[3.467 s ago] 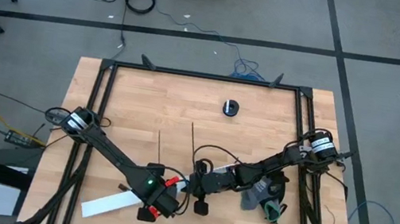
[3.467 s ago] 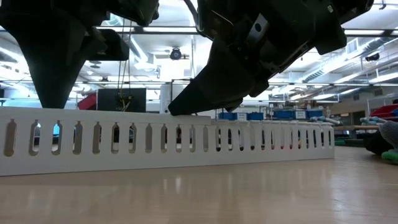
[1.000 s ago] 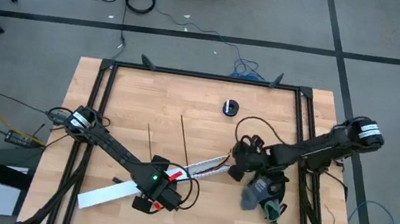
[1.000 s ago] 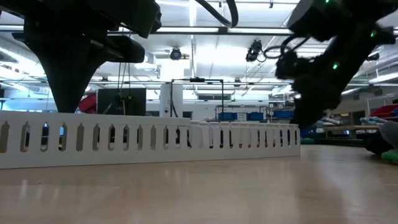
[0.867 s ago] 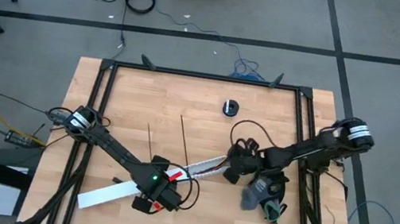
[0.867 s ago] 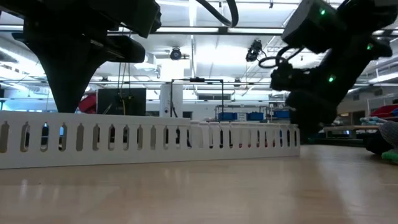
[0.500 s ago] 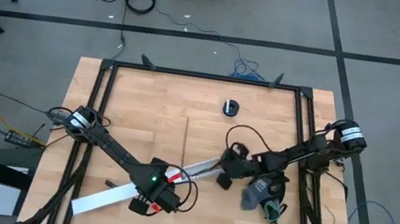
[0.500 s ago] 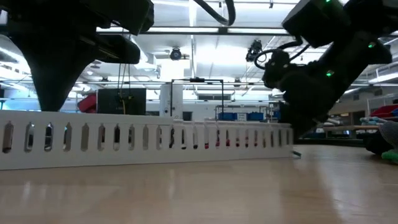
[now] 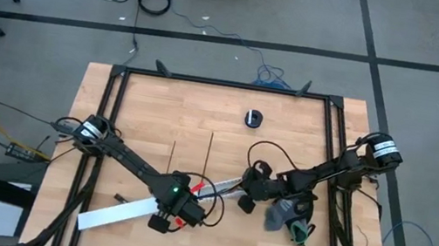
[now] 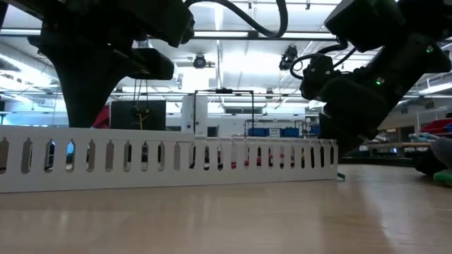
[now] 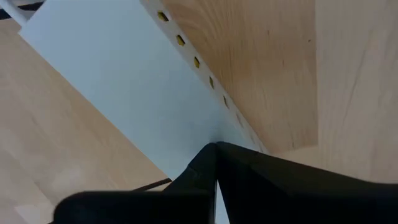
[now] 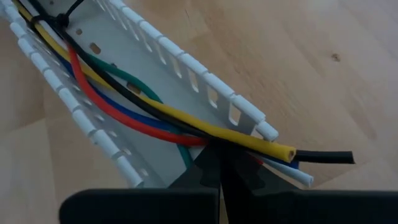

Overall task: Ziptie cables
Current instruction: Close the white cable duct

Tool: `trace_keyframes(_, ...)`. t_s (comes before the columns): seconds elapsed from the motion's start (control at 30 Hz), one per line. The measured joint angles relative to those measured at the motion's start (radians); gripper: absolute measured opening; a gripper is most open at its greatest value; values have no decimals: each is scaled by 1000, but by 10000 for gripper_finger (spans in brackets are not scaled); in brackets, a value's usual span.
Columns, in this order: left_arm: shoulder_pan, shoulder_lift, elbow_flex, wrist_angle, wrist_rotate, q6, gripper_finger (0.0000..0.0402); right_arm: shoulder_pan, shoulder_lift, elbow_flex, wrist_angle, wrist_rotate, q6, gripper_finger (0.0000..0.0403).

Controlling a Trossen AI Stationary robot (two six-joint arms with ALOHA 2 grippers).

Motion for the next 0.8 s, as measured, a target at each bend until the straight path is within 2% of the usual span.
trace_keyframes(0.53, 35, 10, 0, 69, -6, -17, 0, 34, 0, 2, -5, 15, 8, 0)
trace_keyframes(0.8, 72, 10, -3, 181, -31, 32, 0, 65, -1, 3, -5, 20, 25, 0)
